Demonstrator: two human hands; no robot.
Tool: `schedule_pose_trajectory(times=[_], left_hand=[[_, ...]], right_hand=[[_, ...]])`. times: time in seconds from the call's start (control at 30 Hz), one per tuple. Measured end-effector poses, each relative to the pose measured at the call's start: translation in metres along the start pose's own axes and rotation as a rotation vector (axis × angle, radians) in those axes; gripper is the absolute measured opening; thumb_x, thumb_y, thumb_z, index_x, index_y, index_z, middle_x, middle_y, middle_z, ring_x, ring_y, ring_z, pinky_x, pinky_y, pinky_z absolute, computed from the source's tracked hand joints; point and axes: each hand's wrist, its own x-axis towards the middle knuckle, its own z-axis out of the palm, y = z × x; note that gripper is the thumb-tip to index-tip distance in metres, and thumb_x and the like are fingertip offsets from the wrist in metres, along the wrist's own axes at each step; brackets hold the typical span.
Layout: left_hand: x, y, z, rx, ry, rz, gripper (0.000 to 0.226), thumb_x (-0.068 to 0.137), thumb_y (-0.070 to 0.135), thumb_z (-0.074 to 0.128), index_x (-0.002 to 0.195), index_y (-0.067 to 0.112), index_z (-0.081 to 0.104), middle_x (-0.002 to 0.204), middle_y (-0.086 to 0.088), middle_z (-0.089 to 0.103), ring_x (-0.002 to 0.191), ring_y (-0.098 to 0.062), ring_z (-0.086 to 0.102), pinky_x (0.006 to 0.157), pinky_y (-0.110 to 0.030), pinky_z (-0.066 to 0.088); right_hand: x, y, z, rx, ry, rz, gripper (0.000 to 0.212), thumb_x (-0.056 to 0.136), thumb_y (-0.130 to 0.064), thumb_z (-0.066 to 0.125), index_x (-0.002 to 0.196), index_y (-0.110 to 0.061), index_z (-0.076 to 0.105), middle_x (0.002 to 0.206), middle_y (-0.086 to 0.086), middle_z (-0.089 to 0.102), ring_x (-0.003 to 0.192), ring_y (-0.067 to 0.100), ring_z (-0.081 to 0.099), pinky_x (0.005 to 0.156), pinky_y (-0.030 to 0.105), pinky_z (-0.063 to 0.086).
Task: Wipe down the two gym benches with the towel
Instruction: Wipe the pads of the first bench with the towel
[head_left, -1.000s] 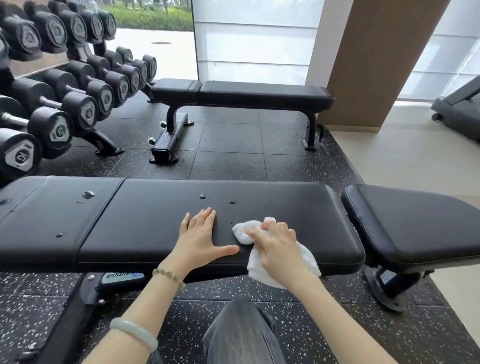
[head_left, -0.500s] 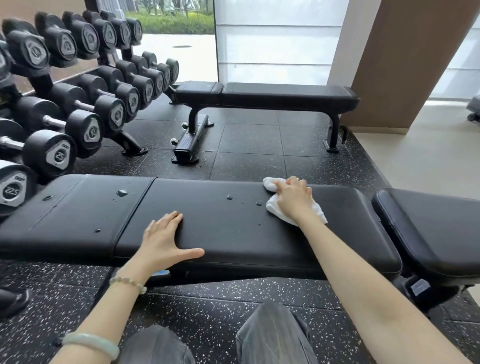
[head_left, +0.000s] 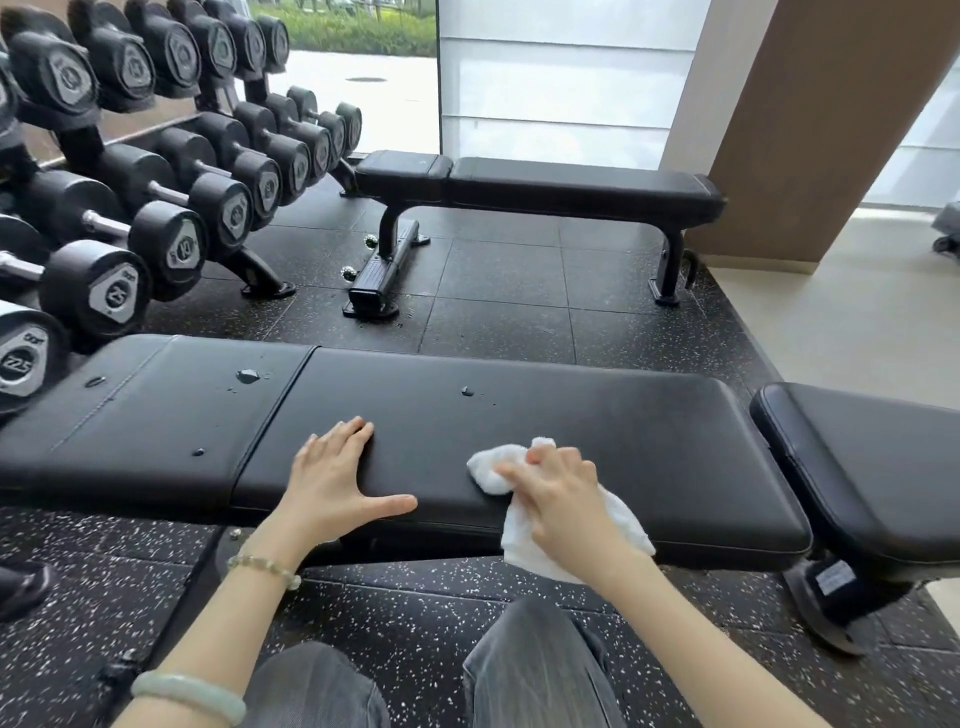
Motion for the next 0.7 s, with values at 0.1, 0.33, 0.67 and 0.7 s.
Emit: schedule_pose_trajectory(times=[0.1, 0.33, 0.67, 0.7], left_hand=[[0.0, 0.001, 0.0, -0.002, 0.002, -0.001, 0.151, 0.025, 0.105, 0.006, 0.149, 0.021, 0.02, 0.157, 0.005, 0.013, 0.145, -0.013, 0.006, 0.118, -0.037, 0.001], [-0.003, 0.002, 0.0, -0.027, 0.01, -0.005, 0.148, 0.026, 0.105, 0.007, 0.149, 0.023, 0.019, 0.157, 0.007, 0.012, 0.144, -0.012, 0.004, 0.117, -0.036, 0.0], [-0.004, 0.006, -0.005, -0.103, 0.038, -0.018, 0.142, 0.029, 0.1, 0.031, 0.147, 0.022, 0.025, 0.156, 0.008, 0.018, 0.144, -0.011, 0.009, 0.117, -0.035, 0.001], [-0.004, 0.006, -0.005, -0.109, 0.043, -0.018, 0.141, 0.03, 0.099, 0.032, 0.147, 0.022, 0.026, 0.156, 0.007, 0.019, 0.144, -0.011, 0.01, 0.117, -0.035, 0.002]], right_hand=[[0.011, 0.008, 0.004, 0.044, -0.004, -0.03, 0.041, 0.058, -0.014, 0.054, 0.094, -0.033, 0.058, 0.093, 0.006, 0.057, 0.07, 0.031, 0.054, 0.056, 0.038, 0.04], [0.114, 0.041, 0.02, -0.038, -0.165, 0.208, 0.04, 0.084, -0.031, 0.043, 0.124, -0.033, 0.052, 0.122, 0.006, 0.045, 0.108, 0.032, 0.04, 0.092, 0.042, 0.033], [0.142, 0.024, 0.036, -0.071, -0.14, 0.227, 0.034, 0.088, -0.021, 0.044, 0.12, -0.028, 0.052, 0.123, 0.008, 0.045, 0.108, 0.032, 0.039, 0.093, 0.042, 0.032], [0.13, 0.015, 0.033, -0.047, -0.134, 0.172, 0.035, 0.086, -0.021, 0.047, 0.119, -0.028, 0.053, 0.122, 0.007, 0.046, 0.107, 0.032, 0.039, 0.09, 0.042, 0.032]])
